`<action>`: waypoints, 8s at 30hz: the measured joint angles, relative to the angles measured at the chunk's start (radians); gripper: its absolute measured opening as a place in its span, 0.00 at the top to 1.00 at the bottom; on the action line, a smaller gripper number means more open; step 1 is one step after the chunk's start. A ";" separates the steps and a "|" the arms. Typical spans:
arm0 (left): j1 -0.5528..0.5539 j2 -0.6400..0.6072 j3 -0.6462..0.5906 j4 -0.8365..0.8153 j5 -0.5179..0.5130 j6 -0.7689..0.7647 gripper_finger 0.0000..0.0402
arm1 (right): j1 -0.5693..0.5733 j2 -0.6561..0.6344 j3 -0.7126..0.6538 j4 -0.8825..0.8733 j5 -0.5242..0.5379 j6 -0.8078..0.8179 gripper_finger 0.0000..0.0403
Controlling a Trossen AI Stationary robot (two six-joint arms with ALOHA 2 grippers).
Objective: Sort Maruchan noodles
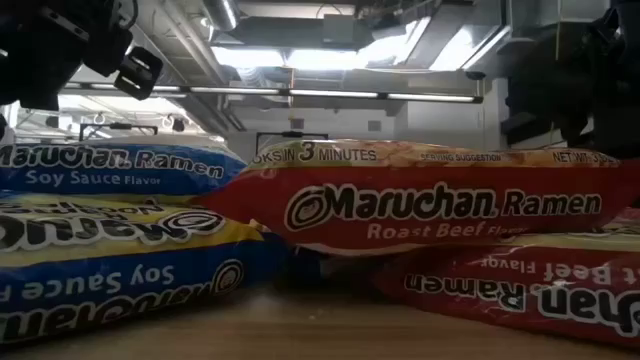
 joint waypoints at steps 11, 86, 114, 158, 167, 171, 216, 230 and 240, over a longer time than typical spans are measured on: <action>0.000 0.000 0.000 0.000 0.000 0.000 0.64 | 0.000 0.000 0.000 0.000 0.000 0.000 0.52; 0.001 0.000 0.000 0.111 -0.585 0.131 0.63 | 0.000 0.000 0.000 0.006 -0.002 0.006 0.52; -0.141 0.278 0.922 -1.409 -0.691 0.004 0.63 | 0.000 0.000 -0.001 0.080 0.077 0.144 0.52; -0.378 0.827 0.930 -1.388 -0.651 -0.011 0.50 | 0.000 0.083 0.001 -0.006 0.087 0.042 0.52; -0.385 0.827 0.930 -1.387 -0.605 -0.028 0.50 | 0.000 0.083 0.001 -0.006 0.094 0.038 0.52; -0.386 0.827 0.930 -1.371 -0.634 -0.061 0.50 | 0.000 0.083 0.001 -0.006 0.094 0.038 0.52; -0.542 0.708 0.930 -1.132 -1.120 0.045 0.42 | 0.000 0.083 -0.001 -0.005 0.163 0.085 0.50; -0.454 0.743 0.891 -1.260 -0.865 0.081 0.28 | 0.000 0.083 -0.001 -0.004 0.099 0.168 0.22; -0.723 0.799 0.888 -1.103 -1.325 -0.039 0.31 | 0.000 0.085 0.000 -0.006 0.102 0.167 0.20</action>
